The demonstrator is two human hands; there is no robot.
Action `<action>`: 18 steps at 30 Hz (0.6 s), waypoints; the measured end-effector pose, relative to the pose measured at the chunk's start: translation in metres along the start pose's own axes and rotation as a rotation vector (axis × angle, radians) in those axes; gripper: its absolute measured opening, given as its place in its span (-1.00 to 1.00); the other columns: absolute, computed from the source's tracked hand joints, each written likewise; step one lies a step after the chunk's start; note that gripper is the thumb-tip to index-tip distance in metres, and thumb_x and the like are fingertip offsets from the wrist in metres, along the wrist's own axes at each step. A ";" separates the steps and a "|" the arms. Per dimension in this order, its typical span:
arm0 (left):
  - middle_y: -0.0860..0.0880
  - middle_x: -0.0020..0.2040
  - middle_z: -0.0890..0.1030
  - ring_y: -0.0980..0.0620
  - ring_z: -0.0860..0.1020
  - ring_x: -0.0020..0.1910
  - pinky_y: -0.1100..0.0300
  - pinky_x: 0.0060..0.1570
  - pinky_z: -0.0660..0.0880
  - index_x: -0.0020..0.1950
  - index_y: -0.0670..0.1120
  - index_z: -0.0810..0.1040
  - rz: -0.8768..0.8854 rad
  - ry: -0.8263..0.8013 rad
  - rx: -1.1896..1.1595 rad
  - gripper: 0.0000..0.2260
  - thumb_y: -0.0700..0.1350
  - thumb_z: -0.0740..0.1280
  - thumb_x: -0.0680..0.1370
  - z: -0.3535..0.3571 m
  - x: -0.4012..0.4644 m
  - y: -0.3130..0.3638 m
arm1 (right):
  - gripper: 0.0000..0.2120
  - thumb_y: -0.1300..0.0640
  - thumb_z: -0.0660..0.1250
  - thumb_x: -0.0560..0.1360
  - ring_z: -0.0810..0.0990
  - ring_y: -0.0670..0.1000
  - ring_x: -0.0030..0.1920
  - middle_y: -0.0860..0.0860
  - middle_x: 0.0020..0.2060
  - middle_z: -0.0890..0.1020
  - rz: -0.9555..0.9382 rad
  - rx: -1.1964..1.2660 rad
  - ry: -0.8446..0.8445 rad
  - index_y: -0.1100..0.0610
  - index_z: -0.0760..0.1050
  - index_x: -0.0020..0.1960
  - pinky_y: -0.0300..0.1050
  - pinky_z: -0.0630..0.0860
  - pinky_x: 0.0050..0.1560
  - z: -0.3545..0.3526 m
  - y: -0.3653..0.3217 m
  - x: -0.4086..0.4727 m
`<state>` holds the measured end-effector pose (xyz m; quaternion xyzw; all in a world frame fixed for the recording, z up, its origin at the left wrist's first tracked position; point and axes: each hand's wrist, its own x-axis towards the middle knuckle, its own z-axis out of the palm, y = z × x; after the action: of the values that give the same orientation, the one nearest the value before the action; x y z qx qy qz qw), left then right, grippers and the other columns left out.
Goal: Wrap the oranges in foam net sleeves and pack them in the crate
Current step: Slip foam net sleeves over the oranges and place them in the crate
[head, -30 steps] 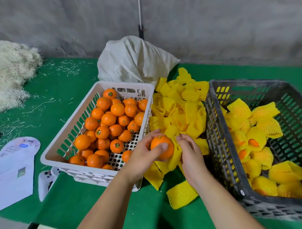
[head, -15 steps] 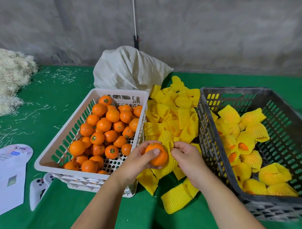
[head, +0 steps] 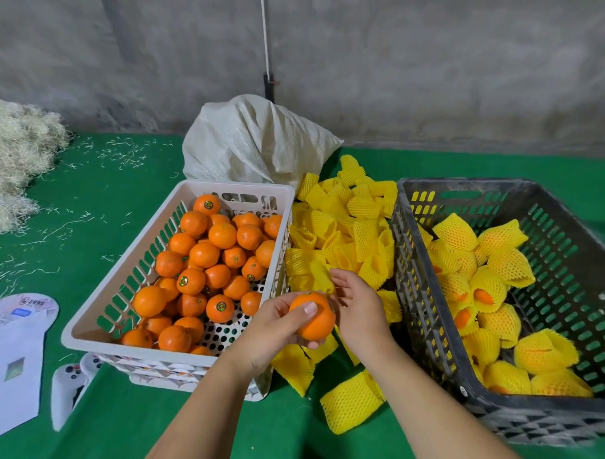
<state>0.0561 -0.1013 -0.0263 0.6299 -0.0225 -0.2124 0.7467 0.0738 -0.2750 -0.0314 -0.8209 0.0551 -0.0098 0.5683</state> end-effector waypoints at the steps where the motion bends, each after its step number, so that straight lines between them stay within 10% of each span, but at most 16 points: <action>1: -0.25 0.16 0.69 -0.23 0.70 -0.13 0.02 -0.12 0.66 0.34 -0.08 0.65 0.002 0.015 0.010 -0.38 0.27 0.55 0.42 0.001 0.001 -0.001 | -0.62 0.32 0.33 0.61 0.56 -0.02 0.28 -0.02 0.28 0.60 -0.006 -0.013 0.012 0.03 0.54 0.36 -0.06 0.54 0.29 -0.002 0.002 0.000; 13: -0.06 0.26 0.59 0.08 0.70 0.03 0.16 -0.11 0.64 0.36 0.11 0.53 0.081 0.101 0.185 -0.39 0.28 0.51 0.36 0.009 0.006 -0.003 | -0.74 0.37 0.27 0.54 0.48 -0.16 -0.33 -0.13 -0.29 0.55 -0.094 0.126 0.222 0.01 0.56 -0.05 -0.32 0.39 -0.31 -0.003 0.002 -0.027; 18: 0.24 0.41 0.45 0.28 0.60 0.23 0.19 0.08 0.62 0.54 0.35 0.33 0.064 0.014 0.128 -0.27 0.20 0.54 0.42 -0.004 0.001 -0.002 | -0.68 0.42 0.24 0.54 0.55 -0.14 -0.17 -0.19 -0.19 0.58 -0.188 0.143 0.188 0.00 0.52 -0.06 -0.30 0.46 -0.19 0.007 -0.010 -0.041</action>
<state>0.0580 -0.0979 -0.0293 0.6769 -0.0508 -0.1821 0.7114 0.0347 -0.2611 -0.0224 -0.7752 0.0300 -0.1437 0.6144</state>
